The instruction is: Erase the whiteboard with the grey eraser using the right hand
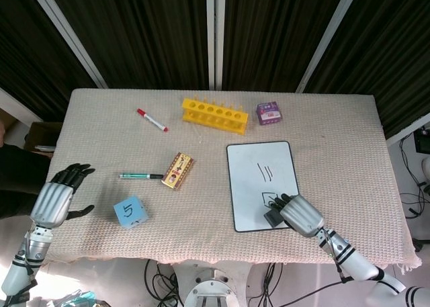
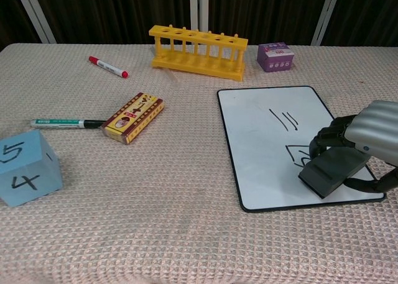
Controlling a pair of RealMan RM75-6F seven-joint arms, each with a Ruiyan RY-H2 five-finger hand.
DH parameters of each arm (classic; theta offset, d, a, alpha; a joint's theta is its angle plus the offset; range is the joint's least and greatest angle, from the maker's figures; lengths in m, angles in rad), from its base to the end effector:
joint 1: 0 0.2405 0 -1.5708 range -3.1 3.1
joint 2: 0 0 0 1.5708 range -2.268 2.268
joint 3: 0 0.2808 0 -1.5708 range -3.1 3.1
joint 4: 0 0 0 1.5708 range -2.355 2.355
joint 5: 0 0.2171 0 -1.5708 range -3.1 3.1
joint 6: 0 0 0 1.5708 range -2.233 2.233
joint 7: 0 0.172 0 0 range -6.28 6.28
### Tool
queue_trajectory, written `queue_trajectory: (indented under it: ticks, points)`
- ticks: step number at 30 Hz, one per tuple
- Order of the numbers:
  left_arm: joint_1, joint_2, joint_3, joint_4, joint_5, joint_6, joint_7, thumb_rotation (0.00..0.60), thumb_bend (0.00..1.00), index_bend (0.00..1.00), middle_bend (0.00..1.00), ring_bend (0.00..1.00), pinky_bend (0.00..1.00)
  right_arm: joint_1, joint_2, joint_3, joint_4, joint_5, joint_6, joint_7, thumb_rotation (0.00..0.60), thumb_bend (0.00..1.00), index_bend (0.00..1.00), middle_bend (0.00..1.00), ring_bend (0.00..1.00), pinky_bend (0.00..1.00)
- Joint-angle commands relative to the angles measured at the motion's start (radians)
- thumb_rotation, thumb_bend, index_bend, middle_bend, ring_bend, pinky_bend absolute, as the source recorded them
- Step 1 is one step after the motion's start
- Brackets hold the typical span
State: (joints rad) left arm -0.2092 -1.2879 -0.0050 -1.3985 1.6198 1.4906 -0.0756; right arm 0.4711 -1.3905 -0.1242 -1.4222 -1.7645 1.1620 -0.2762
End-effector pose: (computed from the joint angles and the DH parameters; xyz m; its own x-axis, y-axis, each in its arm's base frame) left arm -0.3196 0.2441 0.1086 0.3810 -0.0006 0.9246 0.8988 -0.2341 -0.3706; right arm -0.2518 -0.2608 -0.0058 0.7261 -0.1040 0.6797 -0.5599 -0.6633 0.4966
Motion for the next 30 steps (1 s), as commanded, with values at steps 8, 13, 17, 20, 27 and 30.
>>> queue_trajectory:
  ticks: [8, 13, 17, 20, 27, 30]
  points:
    - [0.007, 0.009, -0.001, 0.003, -0.006, 0.004, -0.010, 0.600, 0.00, 0.21, 0.17, 0.13, 0.28, 0.007, -0.059, 0.032, 0.036, 0.014, -0.009, -0.024, 0.600, 0.34, 0.95, 0.79, 0.67, 0.78]
    - [0.013, 0.015, 0.000, 0.008, -0.009, 0.008, -0.017, 0.600, 0.00, 0.22, 0.17, 0.13, 0.28, 0.027, -0.095, 0.065, 0.060, 0.040, -0.033, -0.028, 0.600, 0.34, 0.95, 0.79, 0.67, 0.78]
    - [0.017, 0.018, 0.002, 0.020, -0.011, 0.008, -0.028, 0.600, 0.00, 0.22, 0.17, 0.13, 0.28, 0.049, -0.121, 0.097, 0.081, 0.066, -0.055, -0.035, 0.600, 0.35, 0.95, 0.79, 0.67, 0.78]
    - [0.019, 0.021, 0.001, 0.025, -0.014, 0.010, -0.037, 0.600, 0.00, 0.22, 0.17, 0.13, 0.28, 0.068, -0.142, 0.123, 0.096, 0.091, -0.078, -0.043, 0.600, 0.35, 0.95, 0.79, 0.67, 0.78]
    - [0.025, 0.021, 0.001, 0.046, -0.024, 0.005, -0.064, 0.600, 0.00, 0.22, 0.17, 0.13, 0.28, 0.112, -0.185, 0.181, 0.127, 0.150, -0.124, -0.087, 0.600, 0.35, 0.95, 0.79, 0.67, 0.78]
    - [0.028, 0.018, 0.002, 0.059, -0.026, 0.004, -0.076, 0.600, 0.00, 0.22, 0.17, 0.13, 0.28, 0.133, -0.205, 0.214, 0.147, 0.191, -0.147, -0.108, 0.600, 0.35, 0.95, 0.79, 0.67, 0.78]
